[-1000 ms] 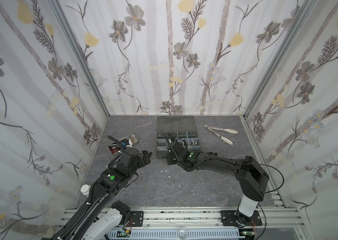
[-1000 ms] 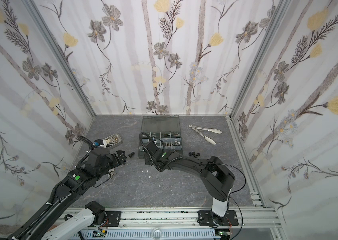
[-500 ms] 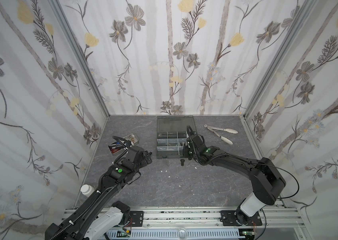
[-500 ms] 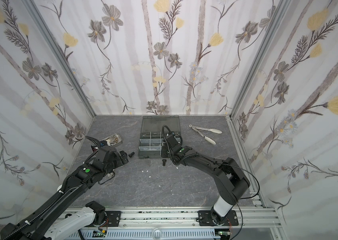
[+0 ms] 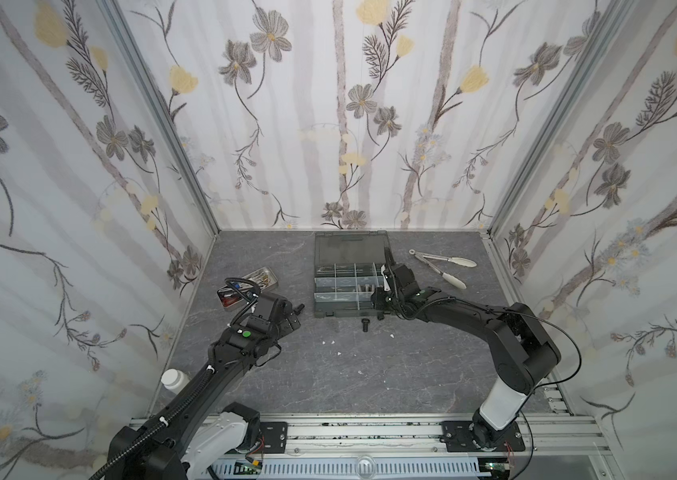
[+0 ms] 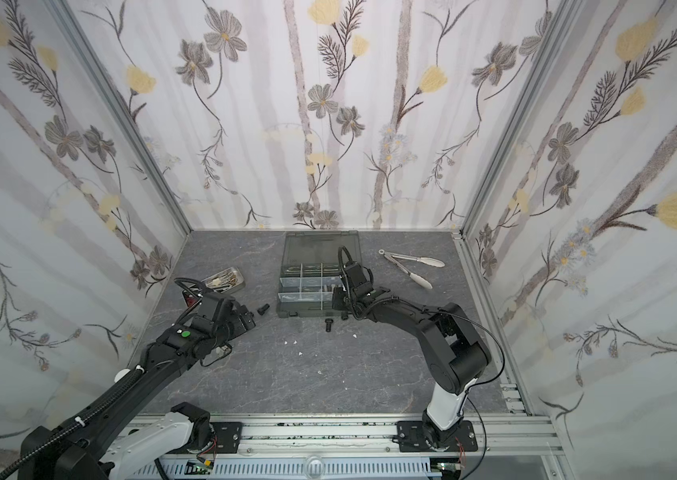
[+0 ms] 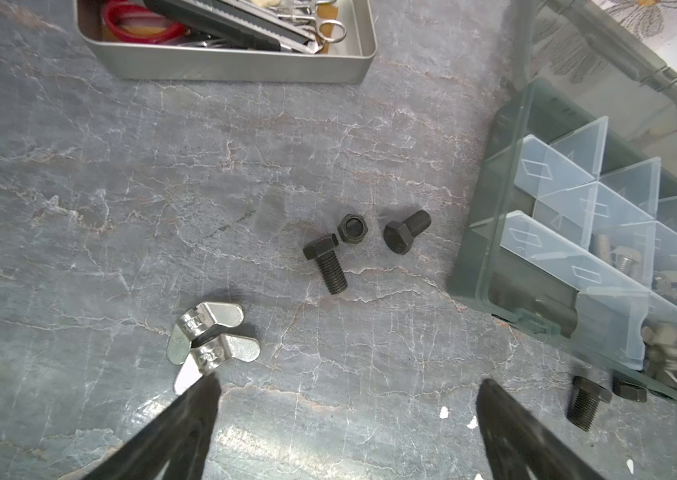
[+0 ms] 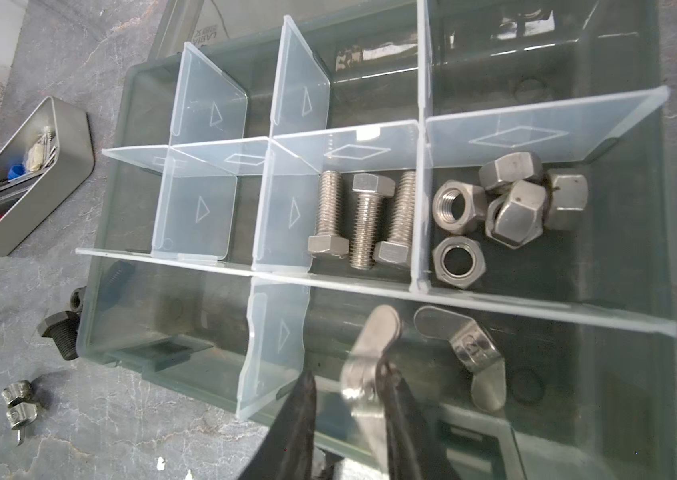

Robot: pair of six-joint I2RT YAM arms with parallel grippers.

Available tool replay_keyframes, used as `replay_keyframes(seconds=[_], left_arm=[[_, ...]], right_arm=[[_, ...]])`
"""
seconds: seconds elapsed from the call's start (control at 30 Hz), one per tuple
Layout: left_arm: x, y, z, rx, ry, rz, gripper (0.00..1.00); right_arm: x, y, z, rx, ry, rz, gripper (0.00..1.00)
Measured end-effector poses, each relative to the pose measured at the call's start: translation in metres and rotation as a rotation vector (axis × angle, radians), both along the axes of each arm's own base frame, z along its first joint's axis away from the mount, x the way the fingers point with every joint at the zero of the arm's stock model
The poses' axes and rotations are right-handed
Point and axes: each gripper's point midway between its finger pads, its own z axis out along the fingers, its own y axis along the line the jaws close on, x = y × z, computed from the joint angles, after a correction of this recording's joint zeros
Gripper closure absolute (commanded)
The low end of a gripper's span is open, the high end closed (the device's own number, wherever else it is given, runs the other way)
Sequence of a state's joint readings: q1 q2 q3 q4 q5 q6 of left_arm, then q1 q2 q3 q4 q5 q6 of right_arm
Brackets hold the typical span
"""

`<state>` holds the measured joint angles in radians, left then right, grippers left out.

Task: Sort the screws and nuts into containers
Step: 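Open the right gripper over a compartment while the left arm lowers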

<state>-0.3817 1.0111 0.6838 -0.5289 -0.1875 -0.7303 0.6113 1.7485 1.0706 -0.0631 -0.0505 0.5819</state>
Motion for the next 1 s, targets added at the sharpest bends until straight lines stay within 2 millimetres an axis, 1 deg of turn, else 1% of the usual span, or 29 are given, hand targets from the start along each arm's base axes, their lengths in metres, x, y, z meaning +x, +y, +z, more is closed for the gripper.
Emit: replay_keyframes(seconds=[0.13,0.23,0.3,0.4,0.6,0.67,0.8,0.9,1.0], left_arm=[[-0.001,0.005,-0.008,-0.003,0.024,0.022,0.14],[-0.002,0.008,-0.015,0.0,0.046,0.039,0.23],[-0.002,0.01,-0.02,-0.001,0.06,0.055,0.29],[-0.005,0.016,-0.031,0.009,0.089,0.079,0.33],[-0.016,0.043,-0.06,0.014,0.168,0.187,0.34],[-0.018,0.049,-0.065,0.009,0.179,0.214,0.32],[-0.015,0.06,-0.068,-0.002,0.176,0.264,0.32],[-0.013,0.067,-0.073,-0.003,0.187,0.292,0.33],[-0.01,0.068,-0.079,-0.001,0.194,0.3,0.33]], right_arm=[[0.004,0.003,0.005,0.034,-0.016,0.017,0.54],[0.003,0.001,0.012,0.051,-0.031,0.024,0.53],[0.0,-0.002,0.019,0.07,-0.047,0.027,0.53],[-0.008,-0.007,0.029,0.097,-0.072,0.034,0.53],[-0.03,-0.019,0.052,0.153,-0.131,0.048,0.52],[-0.035,-0.021,0.057,0.165,-0.148,0.053,0.51],[-0.044,-0.025,0.069,0.186,-0.174,0.07,0.5],[-0.046,-0.029,0.075,0.191,-0.198,0.078,0.49],[-0.047,-0.034,0.077,0.19,-0.209,0.077,0.49]])
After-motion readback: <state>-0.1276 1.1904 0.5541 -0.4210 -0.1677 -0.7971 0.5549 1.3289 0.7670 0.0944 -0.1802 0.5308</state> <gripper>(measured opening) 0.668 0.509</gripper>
